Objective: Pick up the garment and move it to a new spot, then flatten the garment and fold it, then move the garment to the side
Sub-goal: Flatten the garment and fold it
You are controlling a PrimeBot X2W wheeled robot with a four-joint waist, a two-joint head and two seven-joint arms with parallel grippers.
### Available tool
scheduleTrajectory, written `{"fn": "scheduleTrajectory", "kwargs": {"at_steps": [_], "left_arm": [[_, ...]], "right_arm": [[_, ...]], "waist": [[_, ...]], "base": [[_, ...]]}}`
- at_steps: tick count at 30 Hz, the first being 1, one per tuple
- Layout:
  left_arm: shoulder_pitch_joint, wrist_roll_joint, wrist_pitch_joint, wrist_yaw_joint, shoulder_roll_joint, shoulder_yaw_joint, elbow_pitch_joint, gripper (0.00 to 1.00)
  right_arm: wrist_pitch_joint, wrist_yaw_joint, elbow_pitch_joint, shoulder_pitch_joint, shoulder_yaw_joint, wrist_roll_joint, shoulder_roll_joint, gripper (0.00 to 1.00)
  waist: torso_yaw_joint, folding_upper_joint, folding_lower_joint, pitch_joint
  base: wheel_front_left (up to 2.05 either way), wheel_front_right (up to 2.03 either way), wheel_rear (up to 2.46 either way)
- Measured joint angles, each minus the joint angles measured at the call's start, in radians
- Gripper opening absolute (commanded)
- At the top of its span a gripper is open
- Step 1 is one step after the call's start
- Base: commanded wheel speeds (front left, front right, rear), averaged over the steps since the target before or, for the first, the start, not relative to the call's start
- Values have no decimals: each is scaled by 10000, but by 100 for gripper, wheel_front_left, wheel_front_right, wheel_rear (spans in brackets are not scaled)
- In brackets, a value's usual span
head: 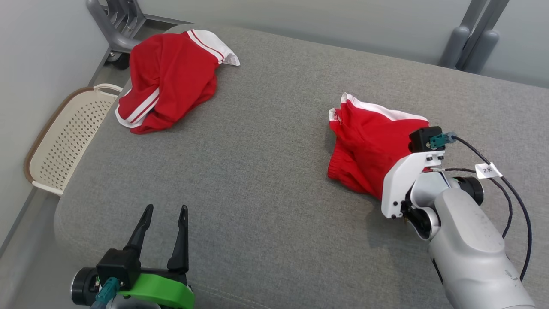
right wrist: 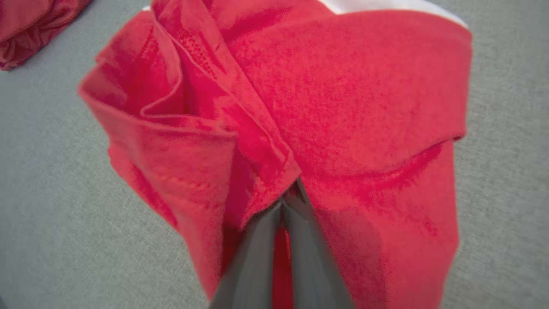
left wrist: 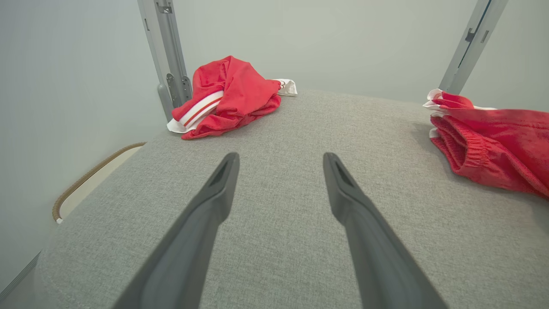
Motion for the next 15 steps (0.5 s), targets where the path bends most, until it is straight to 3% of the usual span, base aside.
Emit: {"fn": "scheduleTrajectory", "kwargs": {"at_steps": [15], "left_arm": [[-18,6,0,-90,-94,-71,105,100]], "right_arm": [[-153,0,391,-139,2305,1312,180,0]], "waist": [[361,0,0,-79]], "base": [[0,0,0]]}}
